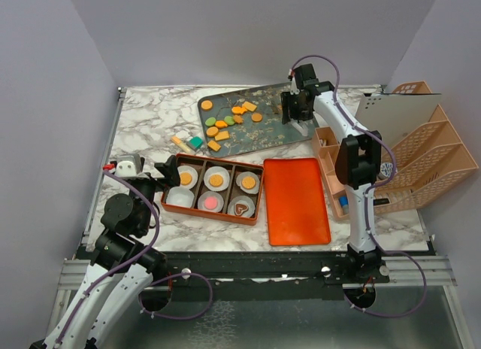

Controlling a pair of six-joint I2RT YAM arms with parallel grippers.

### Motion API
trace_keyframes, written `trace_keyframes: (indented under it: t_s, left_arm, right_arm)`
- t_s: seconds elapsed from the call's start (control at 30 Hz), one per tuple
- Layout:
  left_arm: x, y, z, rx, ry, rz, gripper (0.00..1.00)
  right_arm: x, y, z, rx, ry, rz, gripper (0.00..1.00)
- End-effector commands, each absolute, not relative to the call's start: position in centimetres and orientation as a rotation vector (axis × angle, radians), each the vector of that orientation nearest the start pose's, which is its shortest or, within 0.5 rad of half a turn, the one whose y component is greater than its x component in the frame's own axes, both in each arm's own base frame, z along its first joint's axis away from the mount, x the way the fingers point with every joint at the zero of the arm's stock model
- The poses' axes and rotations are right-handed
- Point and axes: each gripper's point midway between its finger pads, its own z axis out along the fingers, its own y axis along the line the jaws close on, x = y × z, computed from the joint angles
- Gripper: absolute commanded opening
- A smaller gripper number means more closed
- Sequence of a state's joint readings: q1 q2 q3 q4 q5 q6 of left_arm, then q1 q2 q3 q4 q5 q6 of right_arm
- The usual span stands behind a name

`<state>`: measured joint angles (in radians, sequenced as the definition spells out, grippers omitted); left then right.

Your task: Pack the cookies

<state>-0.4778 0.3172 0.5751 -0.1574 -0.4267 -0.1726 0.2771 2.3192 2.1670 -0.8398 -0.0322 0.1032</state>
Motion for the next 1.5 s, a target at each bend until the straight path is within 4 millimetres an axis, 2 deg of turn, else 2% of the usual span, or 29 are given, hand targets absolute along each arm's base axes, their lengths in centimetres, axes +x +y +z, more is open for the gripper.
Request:
trace_keyframes:
  t_s: [0.0, 0.33, 0.63, 0.83, 0.97, 1.1, 1.47]
  left_arm:
    - [23.7, -4.9, 29.9, -0.108, 1.468, -0.216, 0.99]
    - [23.6, -4.9, 30.1, -0.109, 1.462, -0.219, 0.99]
    - [23.5, -4.9, 30.2, -0.109, 1.459, -0.222, 0.99]
    - [23.5, -4.9, 30.3, -0.110, 1.455, -0.224, 0.99]
    - [23.5, -4.9, 30.3, -0.110, 1.457, -0.223, 0.99]
    - [23.4, -4.9, 30.3, -0.110, 1.455, -0.224, 0.99]
    - [23.3, -4.8, 30.5, -0.113, 1.448, -0.229, 0.99]
  right_arm:
    - [52.3, 15.9, 8.2, -0.260, 2.606, 0.201, 0.60]
    - [51.6, 15.5, 5.9, -0.289, 2.666, 0.173, 0.56]
    - [51.1, 15.5, 5.7, -0.314, 2.672, 0.177, 0.54]
    - [51.2, 15.7, 5.7, -0.333, 2.668, 0.189, 0.46]
    - [51.1, 16.0, 6.1, -0.351, 2.667, 0.214, 0.36]
    - [49.9, 16.3, 7.4, -0.369, 2.660, 0.242, 0.27]
    - [44.8, 18.1, 10.2, -0.429, 2.624, 0.326, 0.19]
